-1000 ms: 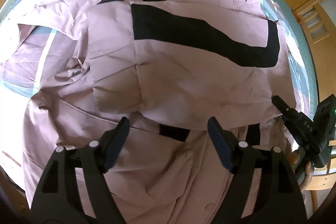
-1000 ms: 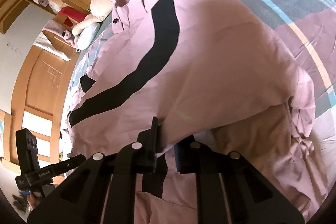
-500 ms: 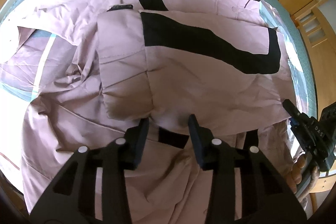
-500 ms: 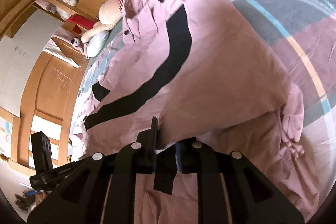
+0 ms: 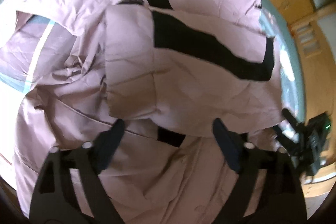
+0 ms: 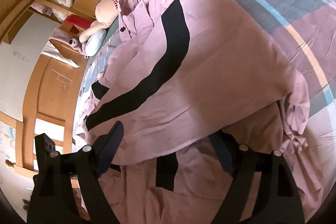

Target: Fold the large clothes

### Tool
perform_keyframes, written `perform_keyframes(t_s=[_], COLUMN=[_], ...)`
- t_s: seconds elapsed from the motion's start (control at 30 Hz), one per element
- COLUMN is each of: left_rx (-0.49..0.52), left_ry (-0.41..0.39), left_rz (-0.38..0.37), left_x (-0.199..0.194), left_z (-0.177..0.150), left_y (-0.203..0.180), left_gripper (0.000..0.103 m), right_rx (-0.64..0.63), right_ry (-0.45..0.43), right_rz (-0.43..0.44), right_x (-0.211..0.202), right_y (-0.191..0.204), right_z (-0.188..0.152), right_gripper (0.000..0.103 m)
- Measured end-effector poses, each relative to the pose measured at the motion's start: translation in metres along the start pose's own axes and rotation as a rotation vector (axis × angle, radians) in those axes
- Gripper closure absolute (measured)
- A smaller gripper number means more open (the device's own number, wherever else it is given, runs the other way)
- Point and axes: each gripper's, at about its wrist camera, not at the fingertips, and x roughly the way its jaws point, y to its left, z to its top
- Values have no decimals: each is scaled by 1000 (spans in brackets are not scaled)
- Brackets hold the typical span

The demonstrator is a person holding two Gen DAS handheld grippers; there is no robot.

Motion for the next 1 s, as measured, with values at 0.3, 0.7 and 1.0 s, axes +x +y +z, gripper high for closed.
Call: perform_keyframes(t_s=[0.3,0.7,1.0], left_rx=[-42,106,87], left_ry=[-34,-259,-217], left_rz=[17,256,199], left_x=[9,17,21], left_z=[12,19,21], left_y=[11,-33,-22], left_gripper=[70,82,80], right_rx=[-102,-272,-102], right_ry=[-101,-9,-112], right_rz=[-127,-286,-217], right_x=[-10,18,-3], right_y=[11,28,4], right_z=[6,-16,-3], right_gripper=[87,86,43])
